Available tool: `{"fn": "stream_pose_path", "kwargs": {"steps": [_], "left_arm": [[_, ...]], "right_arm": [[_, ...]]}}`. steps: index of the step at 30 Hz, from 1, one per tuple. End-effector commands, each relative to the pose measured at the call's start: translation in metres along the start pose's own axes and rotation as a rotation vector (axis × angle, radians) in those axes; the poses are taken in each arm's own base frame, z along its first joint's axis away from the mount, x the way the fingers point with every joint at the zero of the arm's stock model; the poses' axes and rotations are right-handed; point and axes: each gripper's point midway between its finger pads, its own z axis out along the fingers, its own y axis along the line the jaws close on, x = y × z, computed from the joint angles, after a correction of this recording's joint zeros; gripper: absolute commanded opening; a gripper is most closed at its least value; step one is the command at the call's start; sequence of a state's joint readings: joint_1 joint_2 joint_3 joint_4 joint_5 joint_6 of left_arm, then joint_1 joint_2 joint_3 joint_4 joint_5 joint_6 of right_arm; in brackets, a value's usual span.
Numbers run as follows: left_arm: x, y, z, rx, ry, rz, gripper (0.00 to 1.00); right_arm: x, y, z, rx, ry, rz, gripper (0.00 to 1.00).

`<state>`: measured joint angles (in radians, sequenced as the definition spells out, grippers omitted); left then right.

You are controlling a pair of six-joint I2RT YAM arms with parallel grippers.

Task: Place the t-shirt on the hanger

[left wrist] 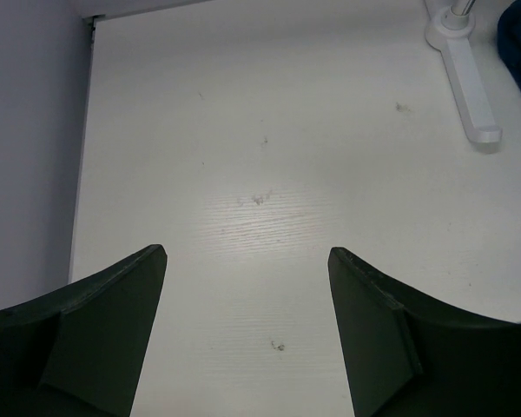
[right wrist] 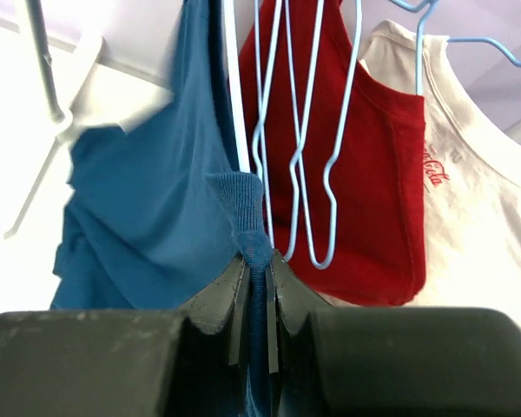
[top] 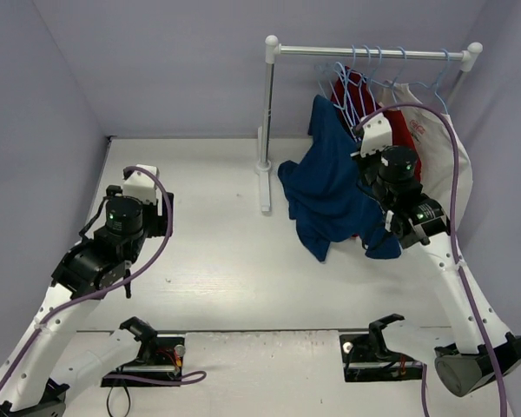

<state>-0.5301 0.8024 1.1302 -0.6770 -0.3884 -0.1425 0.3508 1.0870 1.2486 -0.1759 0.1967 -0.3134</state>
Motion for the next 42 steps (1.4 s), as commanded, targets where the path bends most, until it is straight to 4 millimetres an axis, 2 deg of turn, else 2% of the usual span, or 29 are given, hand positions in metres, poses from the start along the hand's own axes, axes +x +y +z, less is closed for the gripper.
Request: {"fn": "stream_pose_path", "kwargs": {"steps": [1, 3, 7, 8, 10, 13, 15, 18, 21, 24, 25, 30, 33, 34, 35, 36, 39, 40, 42], "left_arm": [[-0.012, -0.004, 0.011, -0.014, -0.033, -0.036, 0.71], [-0.009, -0.006, 0.016, -0.016, -0.022, -0.034, 0.71], [-0.003, -0.006, 0.023, -0.030, -0.027, -0.036, 0.71], [0.003, -0.007, 0.027, -0.033, -0.031, -0.036, 0.71], [0.010, -0.007, 0.030, -0.038, -0.040, -0.039, 0.71], [0.014, -0.006, 0.031, -0.040, -0.082, -0.057, 0.71], [0.027, -0.007, 0.034, -0.037, -0.085, -0.054, 0.71], [0.030, -0.007, 0.033, -0.028, -0.099, -0.052, 0.71], [0.032, -0.004, 0.034, -0.043, -0.088, -0.041, 0.71], [0.035, -0.003, 0.035, -0.050, -0.068, -0.052, 0.71], [0.036, -0.003, 0.035, -0.046, -0.063, -0.051, 0.71], [0.036, -0.002, 0.033, -0.045, -0.061, -0.064, 0.71], [0.037, -0.002, 0.032, -0.037, -0.062, -0.086, 0.71], [0.037, -0.002, 0.032, -0.035, -0.062, -0.089, 0.71], [0.036, -0.001, 0.032, -0.035, -0.063, -0.094, 0.71], [0.036, -0.001, 0.031, -0.037, -0.064, -0.095, 0.71], [0.034, 0.003, 0.028, -0.043, -0.075, -0.095, 0.71], [0.034, 0.003, 0.028, -0.046, -0.079, -0.096, 0.71], [0.033, 0.005, 0.026, -0.050, -0.084, -0.107, 0.71]], "right_arm": [[-0.070, -0.017, 0.008, 0.041, -0.203, 0.097, 0.00], [-0.082, -0.021, 0.018, 0.051, -0.210, 0.113, 0.00], [-0.094, -0.020, 0.045, 0.056, -0.197, 0.148, 0.00], [-0.101, -0.018, 0.052, 0.046, -0.205, 0.154, 0.00], [-0.130, -0.020, 0.055, 0.033, -0.275, 0.189, 0.00], [-0.137, -0.012, 0.072, 0.005, -0.277, 0.212, 0.00], [-0.146, -0.009, 0.078, -0.014, -0.292, 0.241, 0.00], [-0.145, 0.001, 0.091, -0.042, -0.285, 0.269, 0.00], [-0.134, 0.011, 0.101, -0.062, -0.260, 0.301, 0.00], [-0.111, 0.021, 0.109, -0.070, -0.224, 0.328, 0.00], [-0.097, 0.025, 0.111, -0.068, -0.198, 0.338, 0.00], [-0.070, 0.035, 0.113, -0.075, -0.169, 0.352, 0.00], [-0.065, 0.037, 0.113, -0.080, -0.163, 0.341, 0.14], [-0.066, 0.036, 0.111, -0.079, -0.168, 0.338, 0.27], [-0.069, 0.034, 0.108, -0.077, -0.177, 0.335, 0.44], [-0.074, 0.032, 0.103, -0.078, -0.190, 0.332, 0.52], [-0.093, 0.018, 0.076, -0.070, -0.254, 0.330, 0.76], [-0.096, 0.015, 0.068, -0.066, -0.267, 0.329, 0.84], [-0.097, 0.004, 0.039, -0.047, -0.302, 0.321, 0.95]]}}
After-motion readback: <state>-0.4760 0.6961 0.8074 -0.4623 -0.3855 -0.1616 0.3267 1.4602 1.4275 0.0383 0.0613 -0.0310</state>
